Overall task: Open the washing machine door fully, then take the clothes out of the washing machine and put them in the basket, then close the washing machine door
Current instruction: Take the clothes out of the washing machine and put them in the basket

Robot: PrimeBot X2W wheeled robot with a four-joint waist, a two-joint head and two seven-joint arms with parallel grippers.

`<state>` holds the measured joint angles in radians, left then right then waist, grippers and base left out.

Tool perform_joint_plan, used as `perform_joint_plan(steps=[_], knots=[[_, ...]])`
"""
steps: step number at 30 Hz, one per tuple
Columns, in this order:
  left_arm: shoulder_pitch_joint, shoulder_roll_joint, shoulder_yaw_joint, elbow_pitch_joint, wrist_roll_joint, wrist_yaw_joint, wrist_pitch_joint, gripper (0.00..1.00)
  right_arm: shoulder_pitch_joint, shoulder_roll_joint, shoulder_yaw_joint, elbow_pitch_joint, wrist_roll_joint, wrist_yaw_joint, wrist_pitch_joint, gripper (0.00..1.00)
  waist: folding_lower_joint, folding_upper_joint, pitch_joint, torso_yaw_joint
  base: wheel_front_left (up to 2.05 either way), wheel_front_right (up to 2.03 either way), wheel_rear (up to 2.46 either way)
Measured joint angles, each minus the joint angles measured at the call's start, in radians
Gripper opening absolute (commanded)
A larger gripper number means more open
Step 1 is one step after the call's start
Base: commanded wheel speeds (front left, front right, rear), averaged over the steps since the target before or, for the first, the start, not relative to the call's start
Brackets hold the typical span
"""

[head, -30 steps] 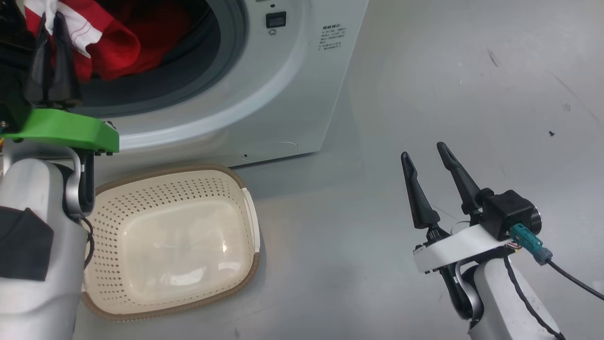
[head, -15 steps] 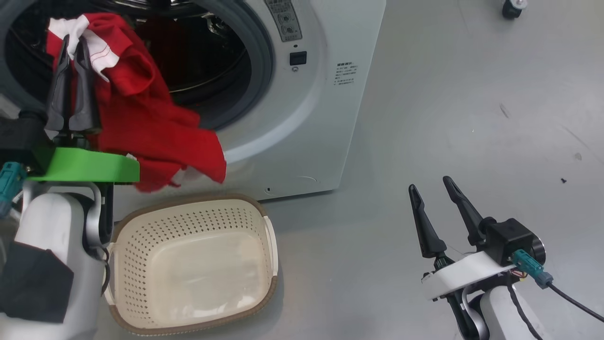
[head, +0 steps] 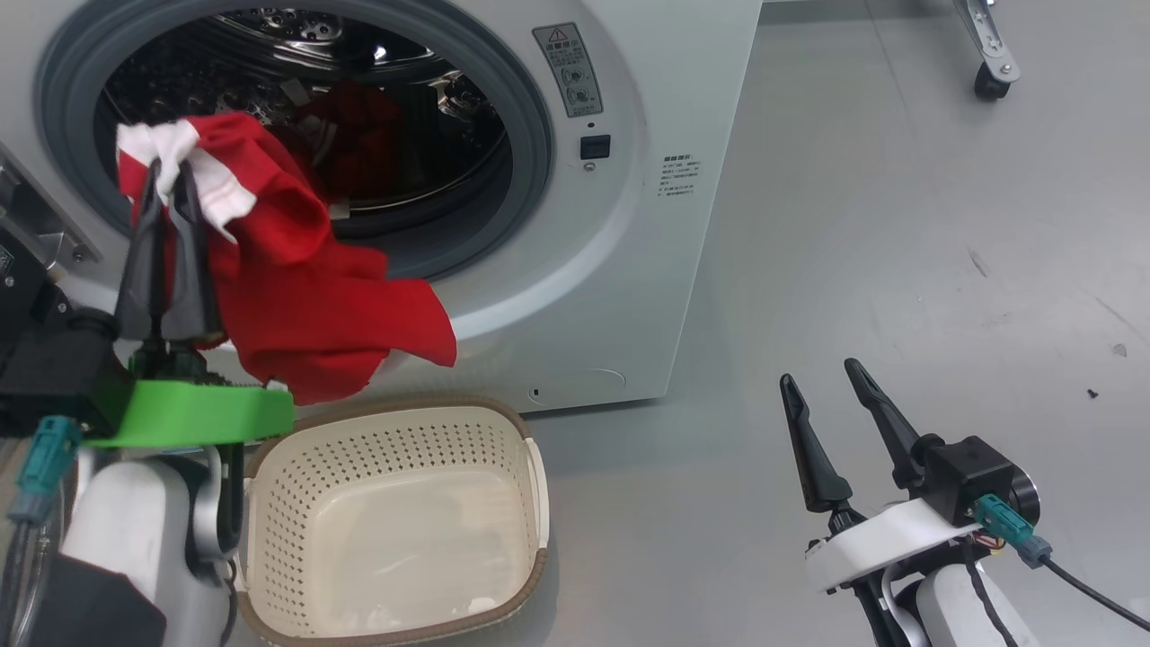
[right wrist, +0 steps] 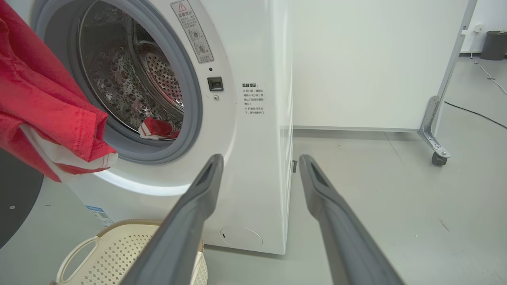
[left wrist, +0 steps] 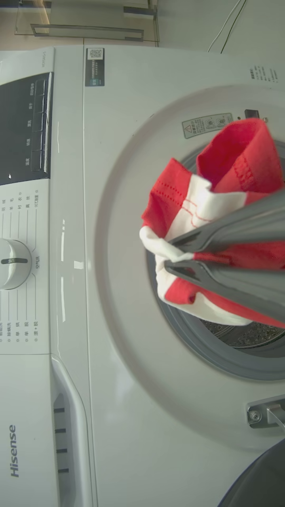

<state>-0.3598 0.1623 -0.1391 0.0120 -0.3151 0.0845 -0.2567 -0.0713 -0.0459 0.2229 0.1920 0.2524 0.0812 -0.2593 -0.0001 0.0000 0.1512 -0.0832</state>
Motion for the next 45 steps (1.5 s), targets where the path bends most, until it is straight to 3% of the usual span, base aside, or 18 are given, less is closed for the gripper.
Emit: perform_joint_plan(steps=[12,27,36,45], knots=[[0.168,-0.037,-0.042,0.029,0.0,0.009,0.001,0.0,0.017,0.0,-0.012,-0.015,-0.015,0.01,0.0,1.0,0.0,0.0,0.01,0.019,0.0,0.0,0.0],[0.236,-0.074,-0.096,0.249,-0.053,-0.015,0.093,0.0,0.005,0.0,0.004,-0.058,-0.029,0.021,0.0,1.0,0.0,0.0,0.116,0.012,0.0,0.0,0.0],[0.115,-0.076,-0.118,0.421,-0.083,-0.063,0.187,0.0,-0.049,0.0,0.011,-0.093,-0.035,0.023,0.0,1.0,0.0,0.0,0.223,-0.006,0.0,0.0,0.0],[-0.067,-0.075,-0.097,0.59,-0.1,-0.074,0.281,0.0,-0.117,-0.001,0.038,-0.131,-0.03,0.023,0.0,1.0,0.0,0.0,0.357,-0.037,0.0,0.0,0.0]])
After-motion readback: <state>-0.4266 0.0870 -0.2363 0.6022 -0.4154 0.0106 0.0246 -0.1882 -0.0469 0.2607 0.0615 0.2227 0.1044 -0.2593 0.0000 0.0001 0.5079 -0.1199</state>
